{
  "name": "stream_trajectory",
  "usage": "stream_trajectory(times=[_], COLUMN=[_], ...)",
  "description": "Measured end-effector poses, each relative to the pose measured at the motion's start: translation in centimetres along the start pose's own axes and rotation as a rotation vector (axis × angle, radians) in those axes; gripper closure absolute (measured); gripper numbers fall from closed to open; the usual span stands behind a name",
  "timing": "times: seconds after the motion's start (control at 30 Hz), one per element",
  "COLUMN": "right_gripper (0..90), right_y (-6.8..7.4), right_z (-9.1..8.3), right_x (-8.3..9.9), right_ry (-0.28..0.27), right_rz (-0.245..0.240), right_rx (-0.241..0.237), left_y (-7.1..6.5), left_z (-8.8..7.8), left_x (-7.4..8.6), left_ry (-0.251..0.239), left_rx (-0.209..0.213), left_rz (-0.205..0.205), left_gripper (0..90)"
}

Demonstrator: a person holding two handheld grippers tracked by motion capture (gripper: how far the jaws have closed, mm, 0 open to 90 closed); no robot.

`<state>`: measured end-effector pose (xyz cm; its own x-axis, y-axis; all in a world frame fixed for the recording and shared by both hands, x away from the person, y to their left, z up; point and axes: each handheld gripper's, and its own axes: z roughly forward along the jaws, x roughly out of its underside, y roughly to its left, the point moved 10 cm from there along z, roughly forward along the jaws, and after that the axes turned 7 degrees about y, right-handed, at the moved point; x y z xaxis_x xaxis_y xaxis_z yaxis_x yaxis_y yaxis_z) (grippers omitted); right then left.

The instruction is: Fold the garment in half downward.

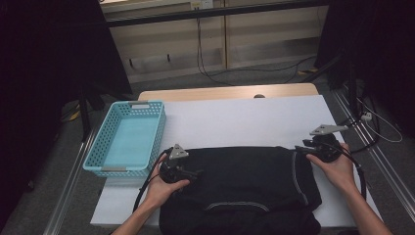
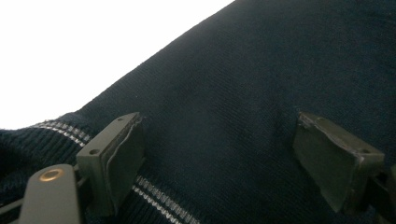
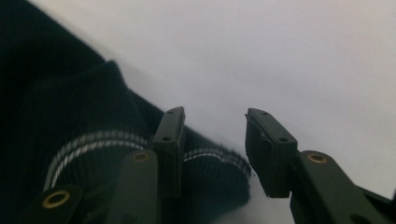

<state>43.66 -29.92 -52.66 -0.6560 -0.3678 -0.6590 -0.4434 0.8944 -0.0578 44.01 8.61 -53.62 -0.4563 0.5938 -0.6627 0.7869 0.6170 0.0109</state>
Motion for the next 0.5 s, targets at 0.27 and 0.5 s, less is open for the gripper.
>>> stream_trajectory(times=[0.27,0.5], right_gripper=[56.2,54.5], right_y=[-0.2,0.0], right_z=[-0.7,-0.1], right_x=[2.0,2.0], right_ry=[-0.007,-0.003], right_rz=[0.006,0.015], right_rx=[-0.041,-0.11], left_y=[0.0,0.0], left_z=[-0.1,-0.1], left_x=[0.2,0.2], left_ry=[0.001,-0.005], left_rx=[0.008,0.006], left_rz=[0.003,0.008], left_gripper=[17.3,17.2])
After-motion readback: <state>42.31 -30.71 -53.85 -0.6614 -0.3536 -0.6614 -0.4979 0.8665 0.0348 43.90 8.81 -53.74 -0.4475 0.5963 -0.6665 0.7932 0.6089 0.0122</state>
